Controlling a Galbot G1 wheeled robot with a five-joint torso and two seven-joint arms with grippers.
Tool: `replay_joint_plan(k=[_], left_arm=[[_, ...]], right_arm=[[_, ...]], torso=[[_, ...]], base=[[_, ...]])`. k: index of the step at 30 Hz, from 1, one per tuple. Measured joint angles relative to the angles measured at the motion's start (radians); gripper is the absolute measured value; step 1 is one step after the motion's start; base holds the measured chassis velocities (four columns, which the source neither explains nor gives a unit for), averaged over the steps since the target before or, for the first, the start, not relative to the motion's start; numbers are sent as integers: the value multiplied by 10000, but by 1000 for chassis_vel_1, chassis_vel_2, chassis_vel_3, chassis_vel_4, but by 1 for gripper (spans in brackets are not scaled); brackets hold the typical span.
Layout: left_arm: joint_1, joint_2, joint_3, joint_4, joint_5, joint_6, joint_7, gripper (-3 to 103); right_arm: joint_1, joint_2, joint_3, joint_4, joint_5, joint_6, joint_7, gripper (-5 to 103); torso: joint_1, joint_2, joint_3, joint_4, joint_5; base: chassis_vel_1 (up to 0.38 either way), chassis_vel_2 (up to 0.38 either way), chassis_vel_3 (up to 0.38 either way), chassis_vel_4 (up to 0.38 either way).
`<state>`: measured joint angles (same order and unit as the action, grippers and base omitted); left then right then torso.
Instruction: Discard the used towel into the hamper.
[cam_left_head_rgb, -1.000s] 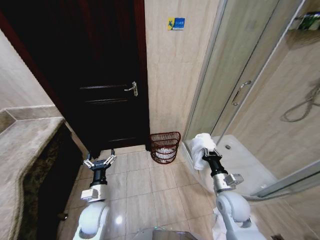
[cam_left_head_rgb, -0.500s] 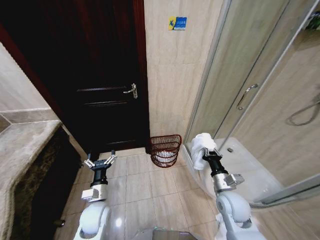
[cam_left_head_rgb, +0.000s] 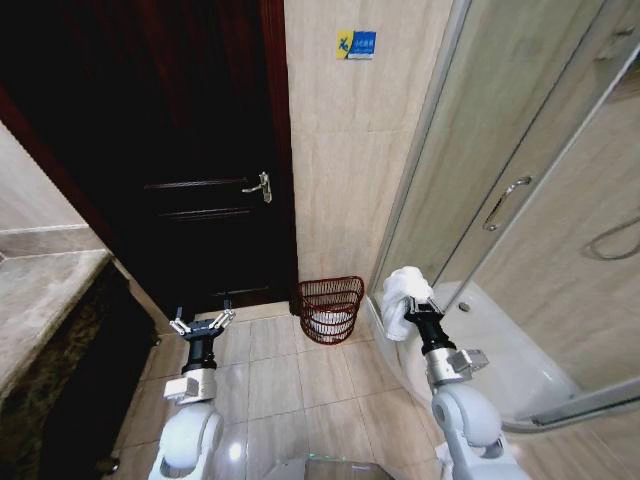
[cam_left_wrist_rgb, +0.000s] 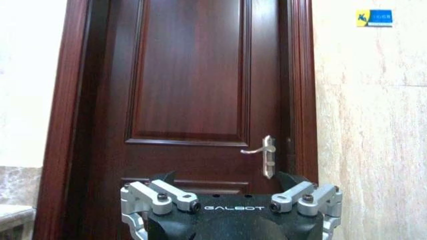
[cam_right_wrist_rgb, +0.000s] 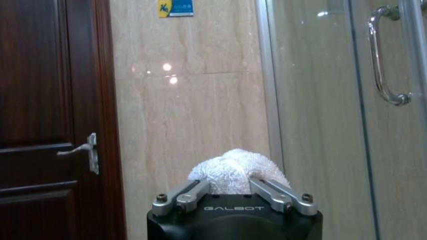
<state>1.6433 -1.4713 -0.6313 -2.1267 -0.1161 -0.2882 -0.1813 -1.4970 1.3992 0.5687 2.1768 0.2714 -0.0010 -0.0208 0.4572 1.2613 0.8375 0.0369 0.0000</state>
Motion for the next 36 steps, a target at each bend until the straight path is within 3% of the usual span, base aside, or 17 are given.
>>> replay_joint_plan(k=[9,15,21,30,36], left_arm=[[6,100,-109,78,-121,125,203,100],[-119,-95,-125,352,-22,19,251,100],[-251,-319,-156,746,212,-251,292,100],[102,-506,-279,517,423,-367,99,100],[165,-508,-274,476,574,-316,-159,100]], right_arm=[[72,-364,83,181,432,-127,246,7],[744,-1129,-59,1106,1232,-1129,753,7],[1509,-1731,-183,1481,1935,-1662,1038,7],[3868,-3319,-154,1969,4775,-2837,2242,7],[5320,-4291,-81,1306,6001,-3025,2396,7]], torso=[[-1,0,0,1,3],[-3,1,0,3,0],[-1,0,0,1,1],[-1,0,0,2,2],[0,0,1,2,2]], base=[[-21,25,31,-22],[0,0,0,0],[0,0,0,0],[0,0,0,0],[0,0,0,0]])
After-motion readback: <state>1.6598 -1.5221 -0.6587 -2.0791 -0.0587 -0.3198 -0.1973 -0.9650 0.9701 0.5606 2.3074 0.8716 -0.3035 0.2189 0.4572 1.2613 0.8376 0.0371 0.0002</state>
